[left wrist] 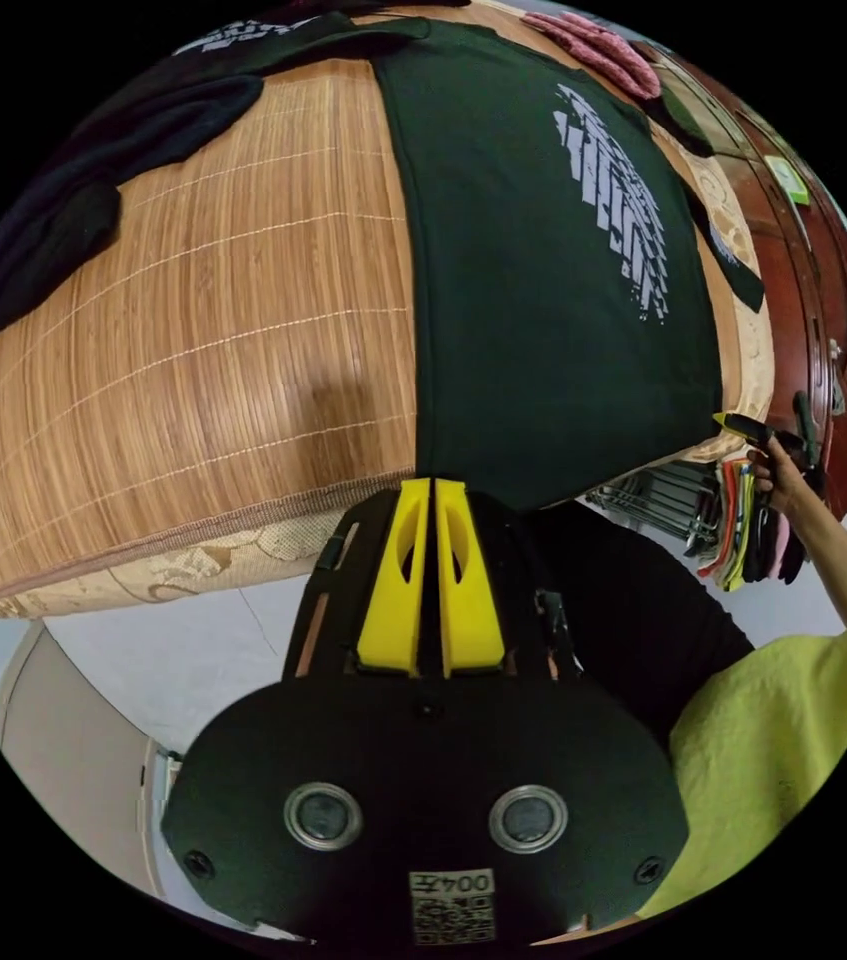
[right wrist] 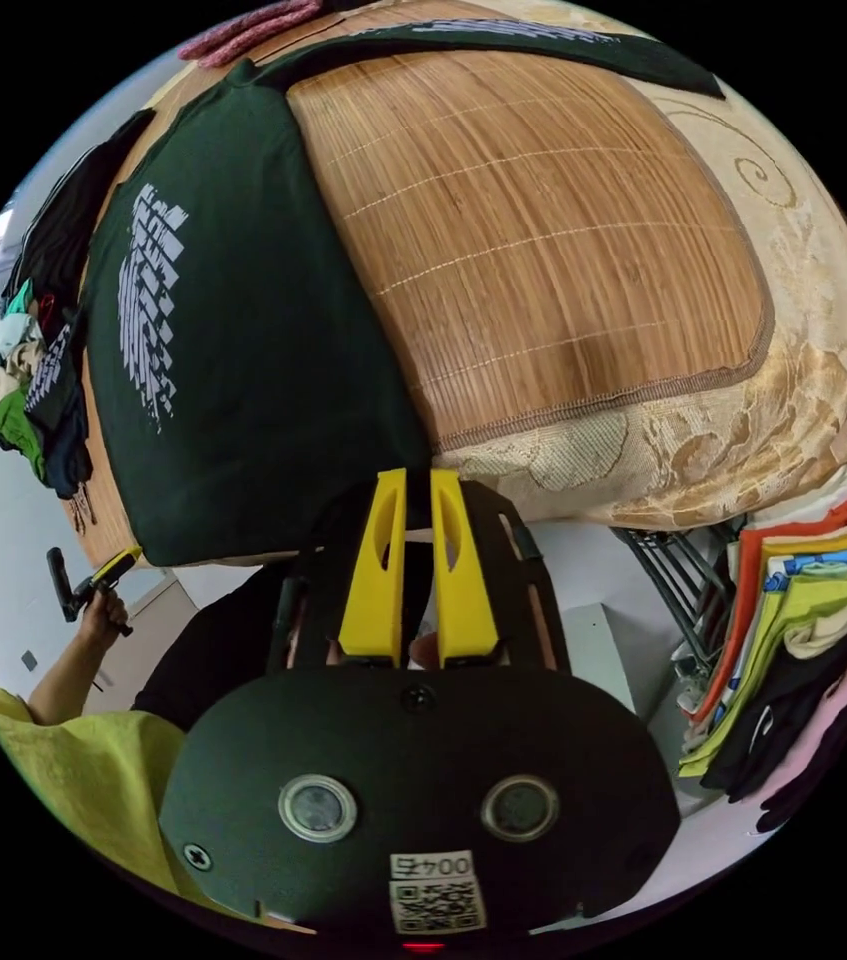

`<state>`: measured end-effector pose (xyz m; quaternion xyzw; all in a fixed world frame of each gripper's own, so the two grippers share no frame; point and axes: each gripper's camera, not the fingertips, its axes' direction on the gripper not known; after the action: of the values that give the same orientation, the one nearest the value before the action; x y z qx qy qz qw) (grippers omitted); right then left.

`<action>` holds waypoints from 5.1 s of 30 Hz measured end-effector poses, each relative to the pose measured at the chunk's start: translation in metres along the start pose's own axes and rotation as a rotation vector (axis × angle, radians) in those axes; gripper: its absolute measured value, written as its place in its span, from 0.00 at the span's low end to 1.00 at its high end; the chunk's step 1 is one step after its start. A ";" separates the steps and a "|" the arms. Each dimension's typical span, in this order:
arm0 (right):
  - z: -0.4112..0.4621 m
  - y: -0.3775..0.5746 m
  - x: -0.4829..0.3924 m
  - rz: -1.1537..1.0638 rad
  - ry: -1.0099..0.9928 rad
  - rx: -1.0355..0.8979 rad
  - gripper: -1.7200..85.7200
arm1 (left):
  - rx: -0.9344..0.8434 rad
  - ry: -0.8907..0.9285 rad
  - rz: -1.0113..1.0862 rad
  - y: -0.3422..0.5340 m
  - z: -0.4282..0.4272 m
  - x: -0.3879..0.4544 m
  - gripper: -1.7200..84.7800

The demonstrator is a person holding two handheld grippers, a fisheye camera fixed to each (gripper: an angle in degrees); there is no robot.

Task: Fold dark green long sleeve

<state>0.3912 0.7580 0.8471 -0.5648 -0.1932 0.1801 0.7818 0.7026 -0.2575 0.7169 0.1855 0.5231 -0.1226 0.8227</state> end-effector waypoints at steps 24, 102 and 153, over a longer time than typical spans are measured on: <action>-0.124 -0.044 0.241 0.489 -0.542 0.769 0.13 | -0.032 -0.305 0.317 -0.204 0.030 0.272 0.11; -0.122 -0.247 -0.652 -0.552 -0.090 0.585 0.03 | 0.139 -0.056 0.196 -0.268 0.016 0.121 0.13; 0.036 -0.343 -0.029 0.272 -1.198 0.205 0.08 | 0.147 -0.235 0.695 -0.796 -0.001 0.582 0.11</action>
<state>0.3700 0.6708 1.1811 -0.3071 -0.5064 0.5812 0.5580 0.6327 -0.9787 0.0482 0.3952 0.3207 0.1064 0.8542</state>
